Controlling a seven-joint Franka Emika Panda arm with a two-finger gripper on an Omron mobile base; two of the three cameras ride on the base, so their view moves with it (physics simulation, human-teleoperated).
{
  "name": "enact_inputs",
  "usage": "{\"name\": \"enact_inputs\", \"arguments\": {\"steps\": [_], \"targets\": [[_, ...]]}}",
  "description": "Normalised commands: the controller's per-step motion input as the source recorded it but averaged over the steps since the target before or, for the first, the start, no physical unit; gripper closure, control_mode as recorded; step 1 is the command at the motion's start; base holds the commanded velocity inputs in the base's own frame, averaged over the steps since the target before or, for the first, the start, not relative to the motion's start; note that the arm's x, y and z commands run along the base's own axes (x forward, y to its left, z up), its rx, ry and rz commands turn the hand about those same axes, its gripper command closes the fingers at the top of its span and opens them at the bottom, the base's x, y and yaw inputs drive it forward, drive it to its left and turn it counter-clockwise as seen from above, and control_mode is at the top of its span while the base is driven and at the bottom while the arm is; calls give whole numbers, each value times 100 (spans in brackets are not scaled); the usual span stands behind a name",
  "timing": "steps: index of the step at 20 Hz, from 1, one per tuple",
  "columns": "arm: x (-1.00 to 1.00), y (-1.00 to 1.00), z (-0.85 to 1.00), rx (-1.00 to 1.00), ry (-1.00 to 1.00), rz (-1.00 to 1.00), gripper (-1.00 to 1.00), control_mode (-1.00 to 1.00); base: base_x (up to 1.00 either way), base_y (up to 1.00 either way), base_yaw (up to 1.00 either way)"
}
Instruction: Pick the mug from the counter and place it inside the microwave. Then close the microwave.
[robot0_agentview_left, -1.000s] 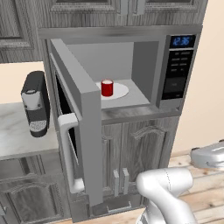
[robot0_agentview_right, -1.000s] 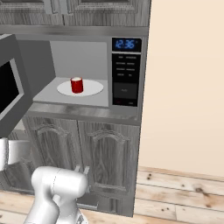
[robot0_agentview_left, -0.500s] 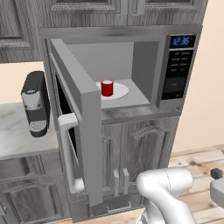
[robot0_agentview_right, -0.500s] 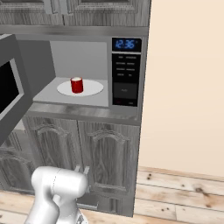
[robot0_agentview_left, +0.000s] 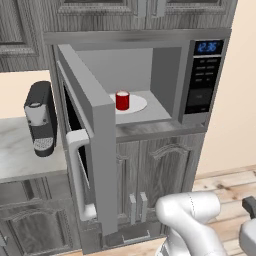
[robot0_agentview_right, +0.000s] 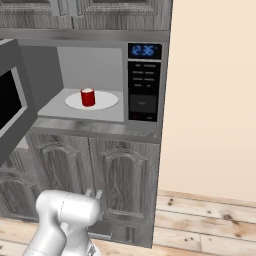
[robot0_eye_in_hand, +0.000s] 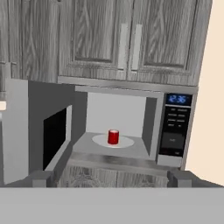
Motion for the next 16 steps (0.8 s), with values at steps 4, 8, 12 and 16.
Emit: {"name": "enact_inputs", "arguments": {"steps": [4,8,12,16], "targets": [[-1,27,0,0,-3,-6,-100,-100,0,0,0],[0,42,-5,0,0,-11,-100,-100,0,0,0],[13,60,-10,-2,0,-17,-100,-100,0,0,0],[35,81,-4,-7,0,-19,-100,-100,0,0,0]]}}
